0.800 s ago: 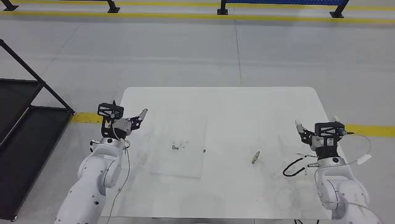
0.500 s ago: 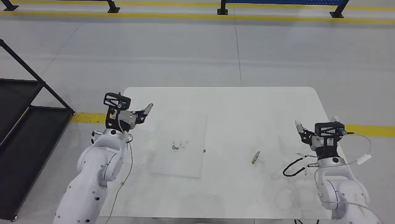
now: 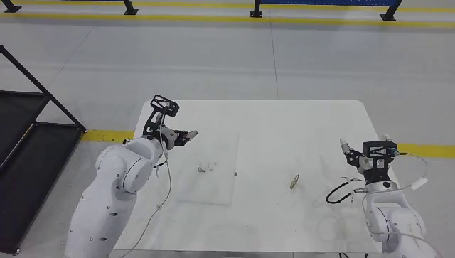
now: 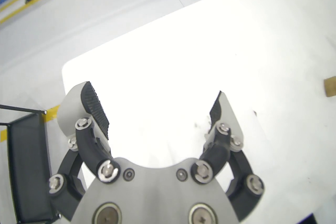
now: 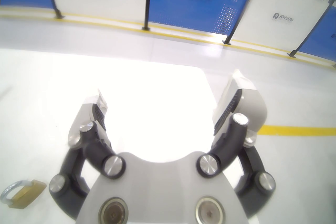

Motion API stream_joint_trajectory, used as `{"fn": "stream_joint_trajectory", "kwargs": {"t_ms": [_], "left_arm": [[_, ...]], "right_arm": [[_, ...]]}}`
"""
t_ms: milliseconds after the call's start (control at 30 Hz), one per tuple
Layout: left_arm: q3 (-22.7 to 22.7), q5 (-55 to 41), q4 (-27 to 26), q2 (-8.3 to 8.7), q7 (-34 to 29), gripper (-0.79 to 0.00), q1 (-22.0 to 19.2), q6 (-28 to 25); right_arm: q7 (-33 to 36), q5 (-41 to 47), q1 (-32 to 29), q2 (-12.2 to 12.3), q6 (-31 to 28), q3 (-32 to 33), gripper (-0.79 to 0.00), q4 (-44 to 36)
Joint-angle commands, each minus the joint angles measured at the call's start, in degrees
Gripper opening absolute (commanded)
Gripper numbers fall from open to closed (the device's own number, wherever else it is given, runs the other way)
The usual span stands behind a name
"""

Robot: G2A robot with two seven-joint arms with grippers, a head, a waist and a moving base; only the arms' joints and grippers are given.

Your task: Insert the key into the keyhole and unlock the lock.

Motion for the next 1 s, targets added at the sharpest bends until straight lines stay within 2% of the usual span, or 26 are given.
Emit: {"fn": "stream_joint_trajectory", "kwargs": {"t_ms": [0, 333, 567, 767, 900, 967], "left_arm": [[1.5, -2.5, 0.8, -0.24, -3.2, 0.0, -1.3, 2.1], [4.0, -17.0, 6.9, -1.35, -9.1, 0.0, -3.7, 14.0], [5.2, -21.2, 10.5, -1.66, -11.8, 0.0, -4.2, 20.3], [6.2, -22.5, 12.5, -1.68, -9.5, 0.0, -3.8, 19.4], [6.7, -22.4, 13.1, -1.49, -8.2, 0.0, -3.3, 16.3], [6.7, -22.3, 13.7, -1.37, -7.9, -0.129, -3.1, 15.1]], "right_arm": [[0.0, 0.0, 0.0, 0.0, 0.0, 0.0, 0.0, 0.0], [0.0, 0.0, 0.0, 0.0, 0.0, 0.0, 0.0, 0.0], [0.0, 0.0, 0.0, 0.0, 0.0, 0.0, 0.0, 0.0], [0.0, 0.0, 0.0, 0.0, 0.0, 0.0, 0.0, 0.0], [0.0, 0.0, 0.0, 0.0, 0.0, 0.0, 0.0, 0.0], [0.0, 0.0, 0.0, 0.0, 0.0, 0.0, 0.0, 0.0]]}}
